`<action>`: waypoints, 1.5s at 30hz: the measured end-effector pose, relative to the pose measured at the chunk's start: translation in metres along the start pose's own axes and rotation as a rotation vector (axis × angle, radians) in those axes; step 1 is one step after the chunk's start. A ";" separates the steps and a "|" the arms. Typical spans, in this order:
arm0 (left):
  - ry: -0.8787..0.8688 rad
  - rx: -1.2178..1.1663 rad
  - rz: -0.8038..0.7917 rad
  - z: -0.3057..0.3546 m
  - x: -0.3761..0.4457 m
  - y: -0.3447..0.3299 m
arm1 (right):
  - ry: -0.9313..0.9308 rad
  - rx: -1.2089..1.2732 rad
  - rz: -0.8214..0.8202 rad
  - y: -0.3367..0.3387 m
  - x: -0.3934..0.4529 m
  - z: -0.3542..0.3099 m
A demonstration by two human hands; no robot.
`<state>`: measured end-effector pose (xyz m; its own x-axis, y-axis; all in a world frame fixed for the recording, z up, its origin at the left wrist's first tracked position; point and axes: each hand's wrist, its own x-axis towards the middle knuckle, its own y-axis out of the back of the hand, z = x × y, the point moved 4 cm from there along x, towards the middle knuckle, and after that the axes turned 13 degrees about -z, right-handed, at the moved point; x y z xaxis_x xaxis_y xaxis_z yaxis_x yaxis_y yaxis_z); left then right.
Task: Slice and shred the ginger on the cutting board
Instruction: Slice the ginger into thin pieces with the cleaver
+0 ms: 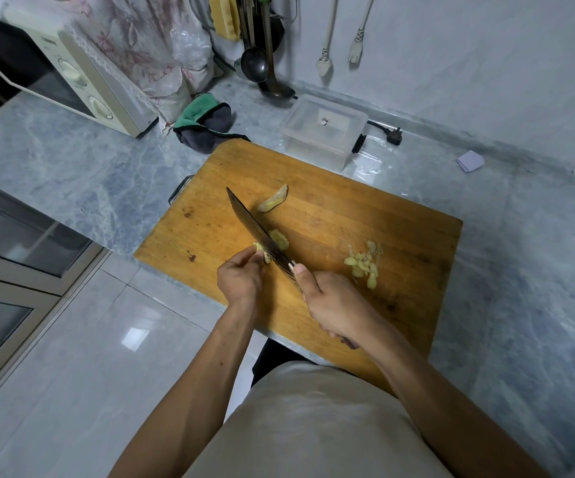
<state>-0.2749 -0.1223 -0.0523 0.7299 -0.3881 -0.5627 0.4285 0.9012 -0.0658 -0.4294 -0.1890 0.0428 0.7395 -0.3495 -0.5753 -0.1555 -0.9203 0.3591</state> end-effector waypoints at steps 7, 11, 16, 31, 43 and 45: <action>-0.120 0.155 -0.022 -0.005 0.001 0.003 | 0.005 -0.050 0.005 -0.002 0.001 -0.001; -0.196 0.290 -0.037 -0.002 -0.003 0.002 | 0.011 -0.090 0.014 -0.001 0.001 -0.002; -0.243 0.355 -0.011 0.004 -0.008 0.000 | 0.020 -0.071 -0.001 -0.002 0.002 -0.003; -0.303 0.447 -0.019 0.004 -0.011 0.004 | 0.028 -0.189 -0.022 -0.008 0.009 0.000; -0.320 0.453 0.012 0.005 -0.015 0.003 | -0.022 -0.212 -0.040 -0.008 0.015 -0.002; -0.307 0.444 0.007 0.003 -0.013 0.003 | -0.041 -0.210 -0.044 -0.009 0.018 0.002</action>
<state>-0.2812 -0.1151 -0.0429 0.8271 -0.4810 -0.2906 0.5584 0.7615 0.3290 -0.4160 -0.1879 0.0274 0.7149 -0.3204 -0.6215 0.0194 -0.8794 0.4757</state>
